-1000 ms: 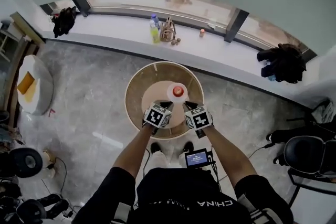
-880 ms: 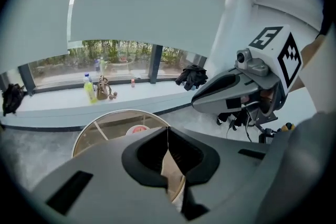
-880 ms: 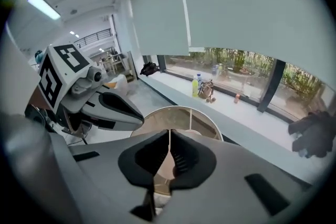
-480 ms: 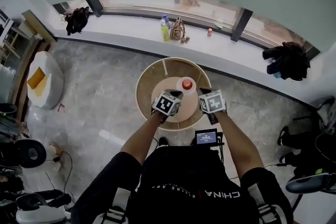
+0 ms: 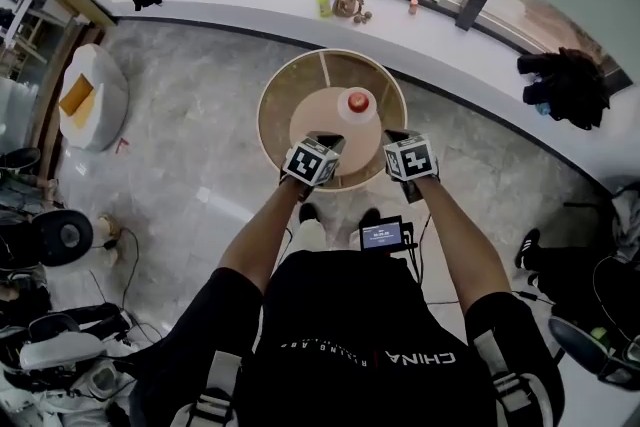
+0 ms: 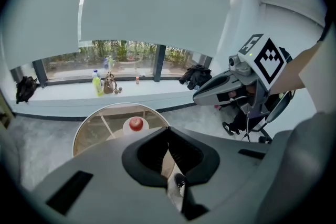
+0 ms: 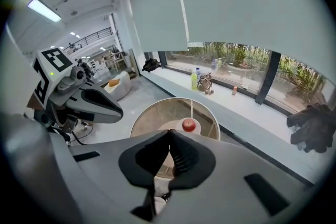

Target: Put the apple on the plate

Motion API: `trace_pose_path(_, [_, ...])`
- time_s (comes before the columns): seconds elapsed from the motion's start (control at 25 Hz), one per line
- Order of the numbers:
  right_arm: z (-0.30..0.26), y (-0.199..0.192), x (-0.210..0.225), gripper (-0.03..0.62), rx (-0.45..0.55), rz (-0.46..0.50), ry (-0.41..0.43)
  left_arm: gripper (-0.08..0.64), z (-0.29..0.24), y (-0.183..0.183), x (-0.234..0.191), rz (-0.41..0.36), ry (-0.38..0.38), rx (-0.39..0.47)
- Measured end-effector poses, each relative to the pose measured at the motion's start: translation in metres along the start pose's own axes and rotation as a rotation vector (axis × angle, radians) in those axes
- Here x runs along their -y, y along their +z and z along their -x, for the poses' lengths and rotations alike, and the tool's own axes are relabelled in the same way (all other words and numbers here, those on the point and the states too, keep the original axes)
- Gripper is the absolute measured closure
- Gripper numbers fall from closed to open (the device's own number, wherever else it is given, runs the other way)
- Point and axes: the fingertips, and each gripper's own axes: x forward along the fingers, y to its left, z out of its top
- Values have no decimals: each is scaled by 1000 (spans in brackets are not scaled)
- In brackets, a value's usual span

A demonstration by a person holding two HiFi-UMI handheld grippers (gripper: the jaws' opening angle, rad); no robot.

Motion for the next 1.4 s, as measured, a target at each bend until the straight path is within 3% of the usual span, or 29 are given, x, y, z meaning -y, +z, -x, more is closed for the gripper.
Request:
trace_pose_path(0.24, [19, -13, -18, 563, 15, 33, 3, 541, 26, -30, 23, 17, 30, 3])
trace_pose_path(0.52, [73, -29, -96, 562, 84, 94, -49, 543, 104, -54, 67, -36, 5, 128])
trace_pose_path(0.8, [121, -90, -244, 561, 123, 141, -81, 543, 215, -160, 103, -84, 18, 173])
trace_pose_path(1.0, [158, -151, -321, 561, 94, 181, -114, 543, 266, -234, 141, -75, -3, 170])
trace_pose_path(1.16, [185, -184, -350, 562, 87, 203, -119, 543, 285, -266, 162, -62, -4, 177])
trace_pose_path(1.4, [208, -211, -345, 563, 64, 207, -129, 543, 282, -287, 184, -39, -12, 169])
